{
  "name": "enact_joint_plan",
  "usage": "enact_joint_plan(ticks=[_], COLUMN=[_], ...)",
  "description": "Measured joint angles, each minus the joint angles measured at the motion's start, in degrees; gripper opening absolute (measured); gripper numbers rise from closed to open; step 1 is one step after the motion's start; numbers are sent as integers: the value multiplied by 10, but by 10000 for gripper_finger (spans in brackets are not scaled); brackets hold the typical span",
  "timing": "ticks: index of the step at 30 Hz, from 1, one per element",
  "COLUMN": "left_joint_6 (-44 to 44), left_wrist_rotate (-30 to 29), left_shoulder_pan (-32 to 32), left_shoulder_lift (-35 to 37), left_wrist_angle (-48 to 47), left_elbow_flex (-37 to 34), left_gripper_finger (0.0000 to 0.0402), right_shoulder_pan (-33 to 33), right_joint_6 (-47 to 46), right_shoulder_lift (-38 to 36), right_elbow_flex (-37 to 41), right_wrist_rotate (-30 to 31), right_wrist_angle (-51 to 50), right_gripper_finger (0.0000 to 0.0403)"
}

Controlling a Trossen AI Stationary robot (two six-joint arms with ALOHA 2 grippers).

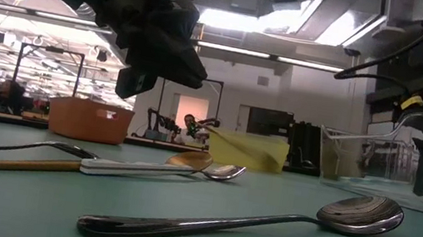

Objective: Sort silverware by color (type)
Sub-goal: Put the white patterned spoon into the transparent bin, then put the black spoon into the orange bin

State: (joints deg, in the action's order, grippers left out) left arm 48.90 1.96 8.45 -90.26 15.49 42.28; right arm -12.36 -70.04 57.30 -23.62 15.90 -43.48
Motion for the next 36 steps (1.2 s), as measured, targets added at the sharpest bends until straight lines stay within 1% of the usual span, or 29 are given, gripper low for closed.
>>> enact_joint_plan(ticks=[4, 8, 19, 24, 31, 36], left_joint_6=[0, 0, -1, -49, -149, -151], left_wrist_rotate=[0, 0, -1, -19, -16, -18], left_shoulder_pan=[0, 0, 0, 7, 34, 54], left_shoulder_lift=[0, 0, 0, 0, 0, 0], left_wrist_angle=[0, 0, 0, 0, 0, -8], left_elbow_flex=[0, 0, 0, 0, 0, 0], left_gripper_finger=[45, 45, 45, 45, 45, 45], right_shoulder_pan=[0, 0, 0, 0, 0, 0], right_joint_6=[0, 0, -2, 0, -1, 16], right_shoulder_lift=[0, 0, 0, 0, 0, 0], right_elbow_flex=[0, 0, 0, 0, -3, -44], right_wrist_rotate=[0, 0, 20, 11, -1, -5], right_wrist_angle=[-1, 0, 2, 2, -3, -39], right_gripper_finger=[69, 85, 88, 88, 88, 88])
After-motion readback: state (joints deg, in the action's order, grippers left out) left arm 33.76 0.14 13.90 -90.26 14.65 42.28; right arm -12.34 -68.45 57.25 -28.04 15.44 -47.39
